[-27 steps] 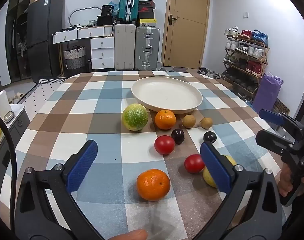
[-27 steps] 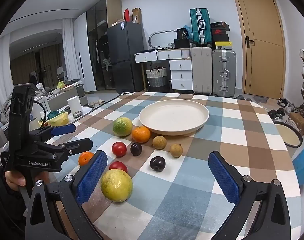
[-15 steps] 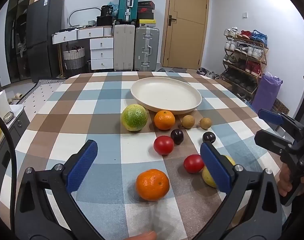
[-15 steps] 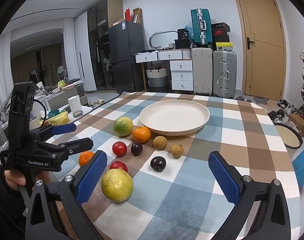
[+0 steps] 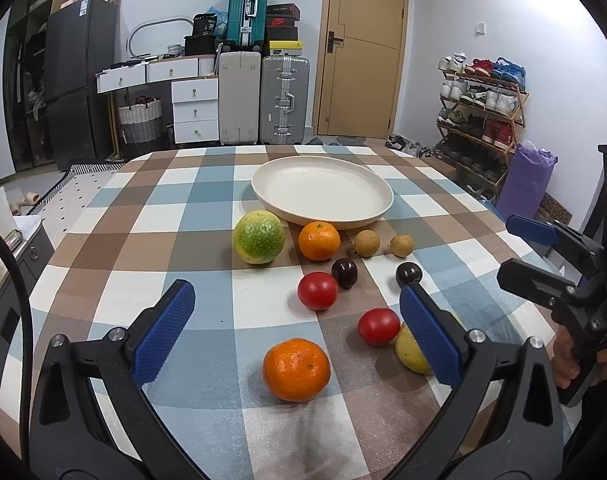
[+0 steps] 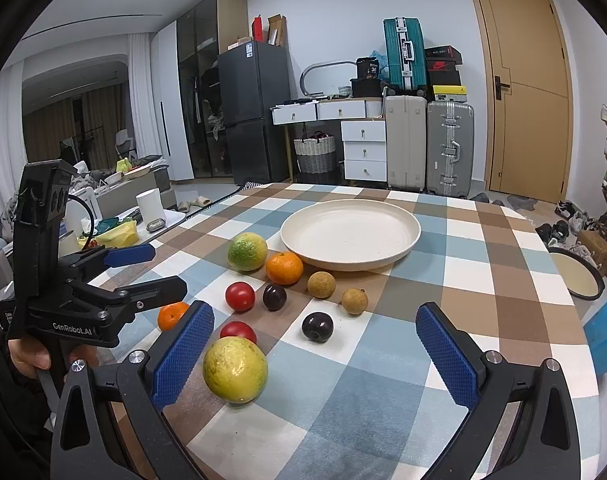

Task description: Organize fruits

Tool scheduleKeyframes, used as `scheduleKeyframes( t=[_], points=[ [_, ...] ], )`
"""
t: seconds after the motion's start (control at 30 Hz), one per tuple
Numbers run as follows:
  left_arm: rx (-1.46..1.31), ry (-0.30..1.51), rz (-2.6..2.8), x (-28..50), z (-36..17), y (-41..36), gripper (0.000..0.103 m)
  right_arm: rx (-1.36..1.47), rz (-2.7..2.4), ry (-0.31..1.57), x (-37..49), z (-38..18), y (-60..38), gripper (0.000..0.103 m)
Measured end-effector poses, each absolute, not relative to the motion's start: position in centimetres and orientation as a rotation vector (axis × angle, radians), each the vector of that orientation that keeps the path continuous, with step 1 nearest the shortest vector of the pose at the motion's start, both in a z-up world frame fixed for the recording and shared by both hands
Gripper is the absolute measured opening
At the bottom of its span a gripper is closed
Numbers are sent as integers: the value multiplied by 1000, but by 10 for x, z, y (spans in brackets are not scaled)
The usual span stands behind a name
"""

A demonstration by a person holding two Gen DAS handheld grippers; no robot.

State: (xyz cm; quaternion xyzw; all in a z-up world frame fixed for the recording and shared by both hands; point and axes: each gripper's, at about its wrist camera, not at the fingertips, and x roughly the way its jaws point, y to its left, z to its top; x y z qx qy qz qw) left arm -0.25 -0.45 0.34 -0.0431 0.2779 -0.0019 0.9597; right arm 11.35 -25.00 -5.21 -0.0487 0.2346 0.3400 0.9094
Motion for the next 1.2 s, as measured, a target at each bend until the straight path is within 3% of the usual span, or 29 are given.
scheduleKeyframes(
  t=[1.2],
  points=[
    [-91, 562, -2, -3, 4, -5, 102, -116, 705, 484, 114, -55, -247, 103]
  ],
)
